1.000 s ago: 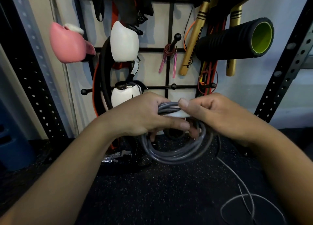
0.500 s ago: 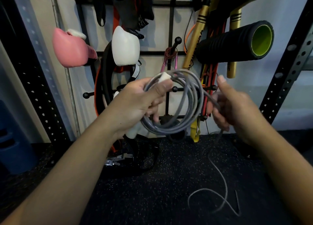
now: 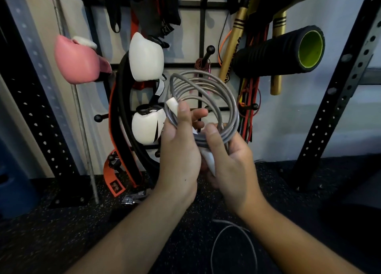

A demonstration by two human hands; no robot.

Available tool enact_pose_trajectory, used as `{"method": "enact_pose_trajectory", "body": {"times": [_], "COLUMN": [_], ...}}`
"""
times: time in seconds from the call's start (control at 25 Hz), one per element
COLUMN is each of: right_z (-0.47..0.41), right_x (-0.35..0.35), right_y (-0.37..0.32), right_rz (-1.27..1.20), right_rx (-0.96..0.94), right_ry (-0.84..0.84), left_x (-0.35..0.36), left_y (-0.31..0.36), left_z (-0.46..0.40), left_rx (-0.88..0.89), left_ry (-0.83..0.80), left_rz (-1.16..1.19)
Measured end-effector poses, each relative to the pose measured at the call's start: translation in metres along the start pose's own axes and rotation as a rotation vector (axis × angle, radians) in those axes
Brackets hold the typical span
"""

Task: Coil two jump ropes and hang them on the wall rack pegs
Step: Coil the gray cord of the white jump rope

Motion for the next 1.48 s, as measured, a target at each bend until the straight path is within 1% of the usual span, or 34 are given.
{"method": "enact_pose_trajectory", "body": {"times": [0.12, 0.2, 0.28, 0.32, 0.36, 0.4, 0.44, 0.48, 0.56, 0.6, 0.68, 0.76, 0.8, 0.92, 1.04, 1.16, 1.24, 1.32, 1.36, 1.44, 1.48], "right_z": [-0.009, -0.018, -0.026, -0.028, -0.029, -0.029, -0.029, -0.029, -0.024, -0.021, -0.016, -0.015, -0.016, -0.014, -0.016, -0.022, -0.025, -0.024, -0.023, -0.023, -0.024], "right_x": [-0.016, -0.030, -0.032, -0.031, -0.032, -0.035, -0.038, -0.038, -0.031, -0.025, -0.014, -0.012, -0.014, -0.014, -0.016, -0.024, -0.029, -0.025, -0.023, -0.022, -0.022], "right_y": [0.001, -0.009, -0.026, -0.033, -0.039, -0.042, -0.045, -0.047, -0.045, -0.041, -0.034, -0.034, -0.034, -0.032, -0.027, -0.031, -0.031, -0.028, -0.026, -0.026, -0.028], "right_rz": [0.102, 0.229, 0.451, 0.556, 0.631, 0.674, 0.708, 0.755, 0.881, 0.927, 0.953, 0.960, 0.959, 0.947, 0.945, 0.954, 0.917, 0.924, 0.943, 0.976, 0.987], "right_rx": [0.064, 0.051, -0.015, -0.050, -0.071, -0.076, -0.077, -0.086, -0.119, -0.136, -0.155, -0.155, -0.146, -0.113, -0.072, -0.077, -0.070, -0.077, -0.085, -0.095, -0.095], "right_ry": [0.069, 0.052, -0.081, -0.164, -0.228, -0.274, -0.313, -0.351, -0.433, -0.479, -0.544, -0.555, -0.559, -0.579, -0.524, -0.439, -0.402, -0.408, -0.406, -0.384, -0.375], "left_x": [0.003, -0.001, -0.006, -0.006, -0.002, 0.007, 0.015, 0.021, 0.029, 0.036, 0.050, 0.056, 0.055, 0.042, 0.031, 0.026, 0.023, 0.021, 0.023, 0.030, 0.034], "left_y": [-0.004, 0.003, 0.023, 0.036, 0.049, 0.060, 0.067, 0.071, 0.075, 0.074, 0.065, 0.049, 0.042, 0.025, 0.007, 0.001, 0.005, 0.006, 0.008, 0.009, 0.007], "left_z": [-0.001, -0.009, -0.023, -0.029, -0.032, -0.030, -0.024, -0.017, -0.002, 0.007, 0.020, 0.021, 0.018, 0.009, 0.006, 0.003, 0.000, 0.002, 0.004, 0.007, 0.009], "left_rx": [-0.040, -0.018, 0.028, 0.042, 0.059, 0.081, 0.104, 0.130, 0.167, 0.193, 0.277, 0.300, 0.265, 0.077, -0.060, -0.132, -0.144, -0.134, -0.088, 0.082, 0.150], "left_ry": [-0.052, -0.076, -0.106, -0.153, -0.238, -0.356, -0.468, -0.546, -0.634, -0.666, -0.737, -0.788, -0.795, -0.777, -0.772, -0.745, -0.726, -0.732, -0.727, -0.712, -0.722], "left_rz": [0.003, 0.008, -0.043, -0.109, -0.227, -0.406, -0.627, -0.840, -1.211, -1.348, -1.498, -1.521, -1.496, -1.415, -1.373, -1.284, -1.291, -1.379, -1.453, -1.601, -1.626]}}
Point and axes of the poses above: each hand's wrist, its own z-axis away from the middle knuckle, its own x-axis out of the palm, y = z × x, the point moved 10 cm from there along -z, towards the middle knuckle, and after that the axes turned 11 degrees about z, right-handed, at the moved point
